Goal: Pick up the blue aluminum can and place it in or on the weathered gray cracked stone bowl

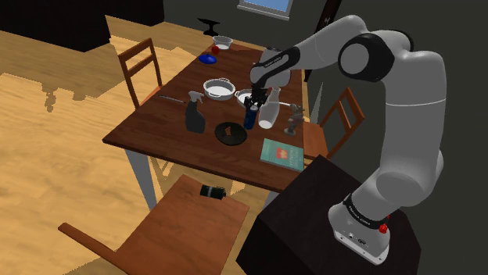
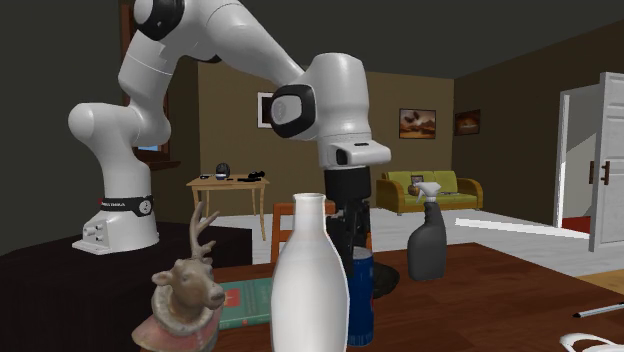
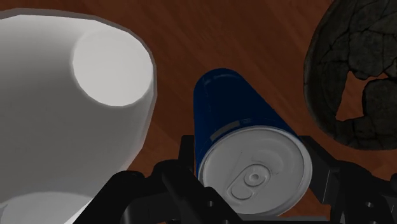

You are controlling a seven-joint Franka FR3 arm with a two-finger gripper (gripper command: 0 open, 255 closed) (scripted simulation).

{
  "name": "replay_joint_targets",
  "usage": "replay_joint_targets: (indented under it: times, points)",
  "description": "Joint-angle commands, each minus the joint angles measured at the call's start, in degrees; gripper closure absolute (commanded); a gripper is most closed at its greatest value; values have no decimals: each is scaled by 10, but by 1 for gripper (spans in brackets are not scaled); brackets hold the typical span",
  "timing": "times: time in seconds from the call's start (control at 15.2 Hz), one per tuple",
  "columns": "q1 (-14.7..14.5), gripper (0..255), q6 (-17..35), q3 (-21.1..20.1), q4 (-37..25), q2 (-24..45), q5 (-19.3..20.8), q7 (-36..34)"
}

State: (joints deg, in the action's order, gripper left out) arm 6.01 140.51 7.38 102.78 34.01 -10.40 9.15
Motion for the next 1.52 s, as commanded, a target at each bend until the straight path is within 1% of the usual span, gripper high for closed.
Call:
replay_joint_targets:
  times: [0.0,0.66,1.39,1.45]
  points:
    - [-1,255,-10,1,0,-6,2,-1]
    - [-6,255,-65,9,-6,-56,14,-11]
    - [-10,255,-129,15,-27,-100,25,-21]
    - [-19,255,-129,13,-19,-109,29,-33]
